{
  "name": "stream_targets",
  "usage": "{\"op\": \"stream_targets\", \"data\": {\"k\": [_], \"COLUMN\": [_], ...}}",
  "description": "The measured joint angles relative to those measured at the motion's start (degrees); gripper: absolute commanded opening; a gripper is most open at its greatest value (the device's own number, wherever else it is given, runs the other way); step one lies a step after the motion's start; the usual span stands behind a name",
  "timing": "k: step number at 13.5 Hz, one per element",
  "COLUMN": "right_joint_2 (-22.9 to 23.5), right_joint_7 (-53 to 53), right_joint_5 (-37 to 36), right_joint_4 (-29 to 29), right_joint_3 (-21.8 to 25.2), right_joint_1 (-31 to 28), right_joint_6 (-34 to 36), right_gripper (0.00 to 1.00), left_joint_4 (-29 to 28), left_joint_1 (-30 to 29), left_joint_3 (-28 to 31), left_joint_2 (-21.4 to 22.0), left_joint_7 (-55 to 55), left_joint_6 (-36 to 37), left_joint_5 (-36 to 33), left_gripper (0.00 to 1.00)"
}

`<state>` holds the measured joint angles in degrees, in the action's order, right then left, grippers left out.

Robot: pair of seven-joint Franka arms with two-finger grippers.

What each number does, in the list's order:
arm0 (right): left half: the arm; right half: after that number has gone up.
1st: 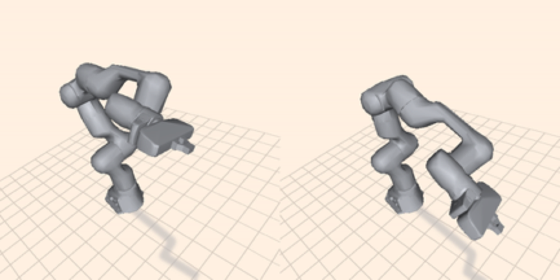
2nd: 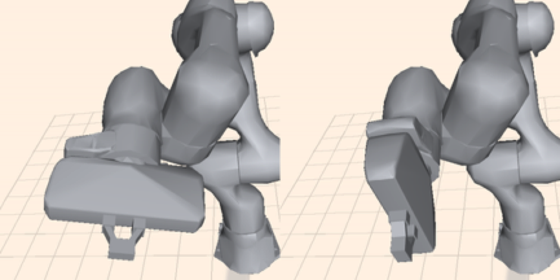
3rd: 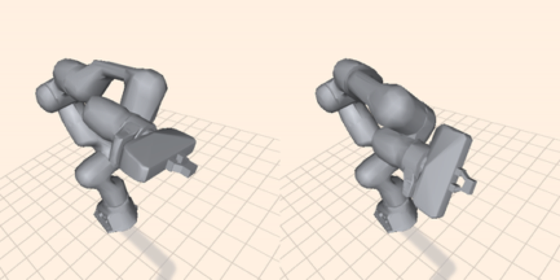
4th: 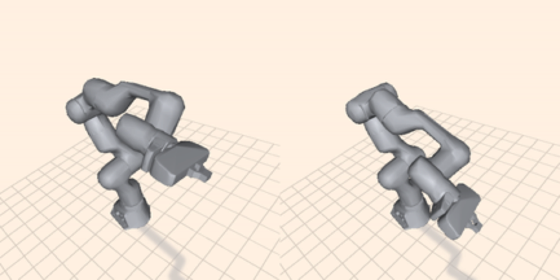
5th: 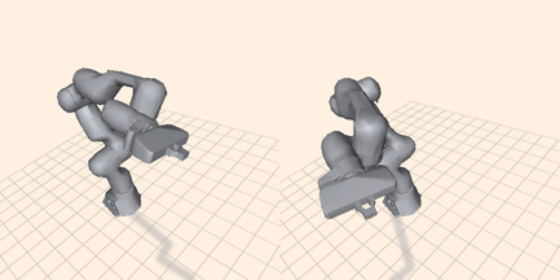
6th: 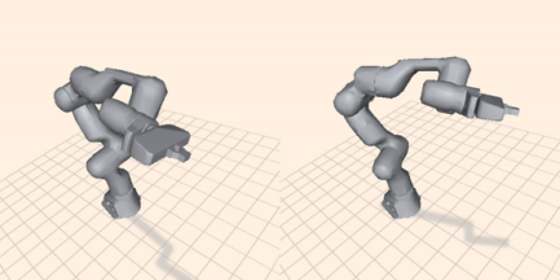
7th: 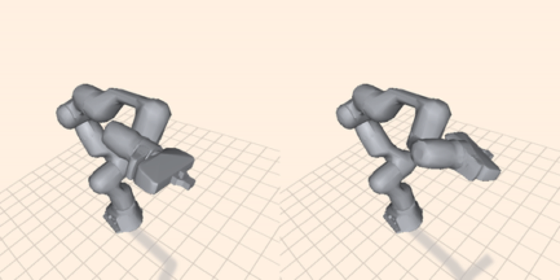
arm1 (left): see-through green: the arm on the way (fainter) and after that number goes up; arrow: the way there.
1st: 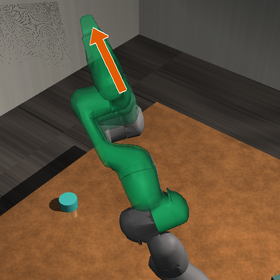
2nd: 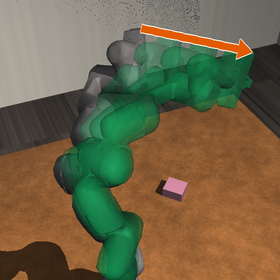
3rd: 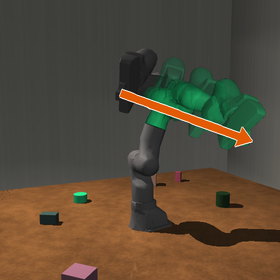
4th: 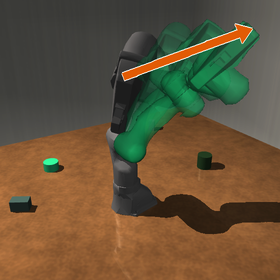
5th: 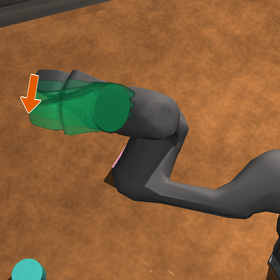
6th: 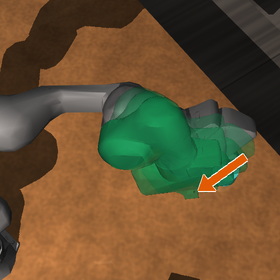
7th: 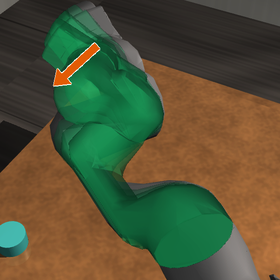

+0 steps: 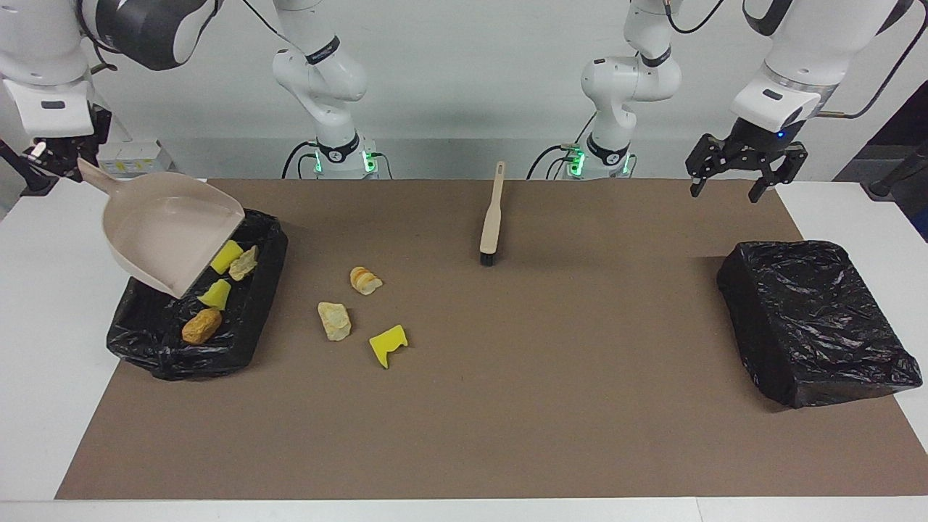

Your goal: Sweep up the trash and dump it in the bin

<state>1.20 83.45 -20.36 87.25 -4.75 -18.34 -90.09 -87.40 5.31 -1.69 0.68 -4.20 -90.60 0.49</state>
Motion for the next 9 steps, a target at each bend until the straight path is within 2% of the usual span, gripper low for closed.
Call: {"op": "stream_targets", "data": {"k": [2, 5, 7, 9], "right_joint_2": [0.3, 1.1, 3.3, 7.7], "right_joint_7": [-9.5, -31.9, -47.9, -63.6], "right_joint_5": [4.1, 8.4, 11.8, 14.8], "right_joint_4": [0.0, 0.6, 2.5, 3.5], "right_joint_3": [-3.2, -6.3, -6.7, -6.7], "right_joint_1": [1.6, 10.0, 15.2, 19.5], "right_joint_6": [0.0, -0.6, -5.2, -11.2], "right_gripper": [0.0, 0.0, 0.0, 0.0], "left_joint_4": [0.0, 0.0, 0.0, 0.0], "left_joint_1": [0.0, 0.0, 0.0, 0.0], "left_joint_3": [-0.1, -0.3, -0.3, -0.3], "left_joint_2": [0.0, 0.0, 0.0, 0.0], "left_joint_7": [0.0, 0.0, 0.0, 0.0], "left_joint_6": [0.4, 0.5, 0.6, 0.6], "left_joint_5": [0.0, 0.0, 0.0, 0.0], "left_gripper": [1.0, 1.0, 1.0, 1.0]}}
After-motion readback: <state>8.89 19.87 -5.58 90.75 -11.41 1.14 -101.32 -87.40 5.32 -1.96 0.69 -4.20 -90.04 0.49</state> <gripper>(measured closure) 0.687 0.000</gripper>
